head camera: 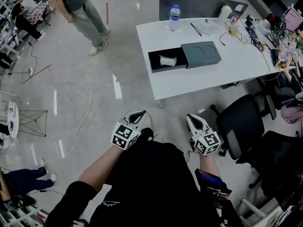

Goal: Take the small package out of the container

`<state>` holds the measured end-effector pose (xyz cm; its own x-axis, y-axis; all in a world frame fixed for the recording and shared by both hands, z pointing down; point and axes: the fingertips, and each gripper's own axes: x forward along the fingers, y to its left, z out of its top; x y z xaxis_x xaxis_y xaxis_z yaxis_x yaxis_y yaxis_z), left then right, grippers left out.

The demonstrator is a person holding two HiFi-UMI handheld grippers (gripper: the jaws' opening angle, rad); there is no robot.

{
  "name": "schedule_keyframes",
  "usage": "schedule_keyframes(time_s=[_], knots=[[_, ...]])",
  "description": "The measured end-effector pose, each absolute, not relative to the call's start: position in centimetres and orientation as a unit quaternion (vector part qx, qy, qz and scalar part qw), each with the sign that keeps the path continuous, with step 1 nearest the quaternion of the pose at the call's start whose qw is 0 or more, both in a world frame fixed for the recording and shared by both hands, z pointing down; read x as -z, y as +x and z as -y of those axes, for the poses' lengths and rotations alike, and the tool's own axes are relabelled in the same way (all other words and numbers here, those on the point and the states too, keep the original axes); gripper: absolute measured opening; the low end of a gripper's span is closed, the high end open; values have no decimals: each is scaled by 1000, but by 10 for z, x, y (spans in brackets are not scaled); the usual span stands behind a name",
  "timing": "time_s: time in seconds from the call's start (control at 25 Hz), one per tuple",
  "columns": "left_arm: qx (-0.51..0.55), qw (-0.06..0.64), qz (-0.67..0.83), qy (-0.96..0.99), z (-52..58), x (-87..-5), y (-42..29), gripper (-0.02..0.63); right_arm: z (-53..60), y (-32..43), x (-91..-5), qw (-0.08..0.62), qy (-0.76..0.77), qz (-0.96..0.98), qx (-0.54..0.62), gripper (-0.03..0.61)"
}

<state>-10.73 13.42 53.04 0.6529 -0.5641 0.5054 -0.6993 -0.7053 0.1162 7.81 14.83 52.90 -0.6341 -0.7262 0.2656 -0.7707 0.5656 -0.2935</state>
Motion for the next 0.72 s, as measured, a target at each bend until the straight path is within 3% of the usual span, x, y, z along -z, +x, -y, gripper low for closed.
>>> schedule_keyframes(time_s=[0.72], knots=[[-213, 171, 344, 898, -73, -540, -123, 8, -94, 62, -532, 72, 434, 875, -202, 26]])
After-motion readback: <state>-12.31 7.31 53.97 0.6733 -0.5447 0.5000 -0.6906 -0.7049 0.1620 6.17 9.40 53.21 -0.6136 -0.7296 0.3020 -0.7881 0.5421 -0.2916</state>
